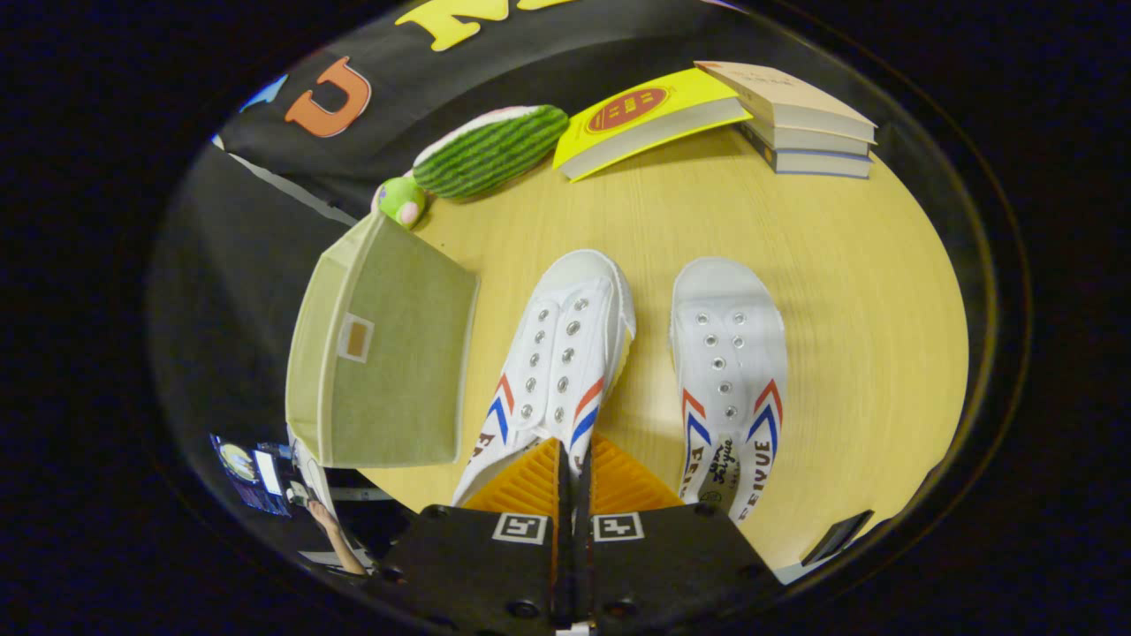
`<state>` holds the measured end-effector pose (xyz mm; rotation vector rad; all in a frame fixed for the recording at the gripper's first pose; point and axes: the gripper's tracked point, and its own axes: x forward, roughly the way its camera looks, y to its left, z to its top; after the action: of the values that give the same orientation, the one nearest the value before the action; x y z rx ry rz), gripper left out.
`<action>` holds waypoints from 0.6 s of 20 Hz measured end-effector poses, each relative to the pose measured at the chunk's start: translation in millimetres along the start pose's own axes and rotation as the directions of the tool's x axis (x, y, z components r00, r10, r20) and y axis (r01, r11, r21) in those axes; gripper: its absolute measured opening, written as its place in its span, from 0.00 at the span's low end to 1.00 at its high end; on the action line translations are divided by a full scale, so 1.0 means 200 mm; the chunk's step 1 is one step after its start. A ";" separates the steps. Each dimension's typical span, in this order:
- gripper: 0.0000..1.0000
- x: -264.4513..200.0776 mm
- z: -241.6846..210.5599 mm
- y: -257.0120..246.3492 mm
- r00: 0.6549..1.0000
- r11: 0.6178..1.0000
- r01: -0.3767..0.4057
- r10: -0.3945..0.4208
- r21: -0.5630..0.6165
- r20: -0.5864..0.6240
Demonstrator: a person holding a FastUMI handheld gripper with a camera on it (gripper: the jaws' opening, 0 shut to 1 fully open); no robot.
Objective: Open the storage box then place both shoes into the box .Put the left shoe in first, then the right shoe, with the right side of both shoes facing outward in a uniform manner.
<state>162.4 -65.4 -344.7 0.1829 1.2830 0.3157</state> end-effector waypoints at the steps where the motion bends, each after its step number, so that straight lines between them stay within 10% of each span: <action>1: 0.05 -0.04 0.02 0.05 1.000 1.000 -0.002 0.002 -0.019 0.011; 12: 0.06 -0.30 0.21 0.86 0.979 0.993 -0.097 0.108 -0.075 0.173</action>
<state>165.2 77.6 -224.9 0.2168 1.0879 0.4206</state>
